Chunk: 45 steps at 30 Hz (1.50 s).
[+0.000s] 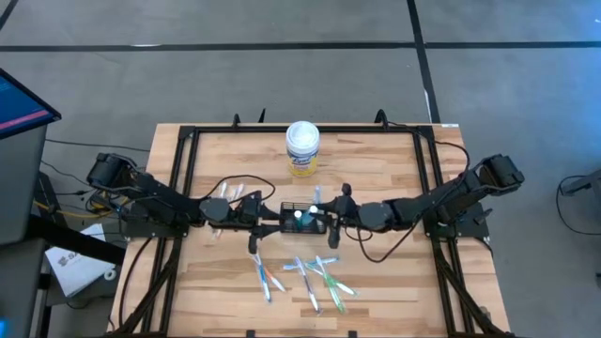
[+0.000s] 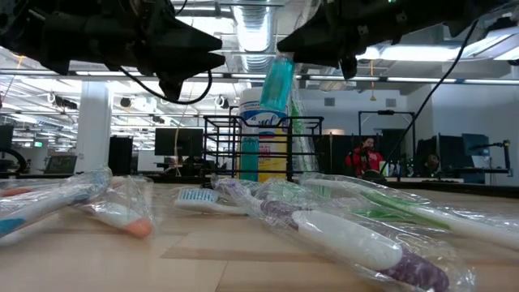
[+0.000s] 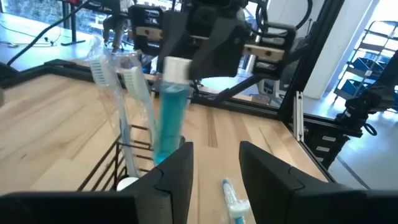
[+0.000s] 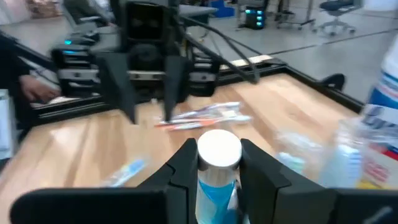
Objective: Pick & Place toothbrushing station
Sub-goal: Put the blue mouthwash into the black mesh organizer
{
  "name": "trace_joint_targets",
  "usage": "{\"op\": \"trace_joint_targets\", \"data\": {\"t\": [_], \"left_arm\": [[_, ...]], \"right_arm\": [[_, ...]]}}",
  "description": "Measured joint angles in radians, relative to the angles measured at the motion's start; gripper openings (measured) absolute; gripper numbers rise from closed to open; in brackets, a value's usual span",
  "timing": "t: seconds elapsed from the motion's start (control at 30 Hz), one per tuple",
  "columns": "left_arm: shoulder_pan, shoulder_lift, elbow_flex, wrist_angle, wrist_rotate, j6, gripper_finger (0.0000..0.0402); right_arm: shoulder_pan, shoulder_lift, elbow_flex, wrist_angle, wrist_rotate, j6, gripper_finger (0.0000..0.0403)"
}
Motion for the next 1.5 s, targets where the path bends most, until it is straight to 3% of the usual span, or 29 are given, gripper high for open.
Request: {"op": "trace_joint_targets", "data": {"t": [0.27, 0.47, 0.6, 1.5], "left_arm": [[-0.005, 0.0, 0.0, 0.002, 0.0, 0.0, 0.012], [-0.005, 0.0, 0.0, 0.002, 0.002, 0.0, 0.0121], [-0.006, 0.001, -0.001, 0.002, 0.003, -0.001, 0.0119], [-0.026, 0.001, -0.001, 0.002, 0.0, 0.001, 0.0116]], "right_arm": [[-0.005, 0.006, 0.0, -0.034, 0.027, 0.009, 0.0076], [-0.023, 0.148, 0.027, 0.04, 0.04, 0.007, 0.0076], [-0.045, 0.203, 0.069, -0.008, -0.009, 0.003, 0.0076], [-0.043, 0.213, 0.101, -0.066, -0.05, 0.053, 0.0097]]}}
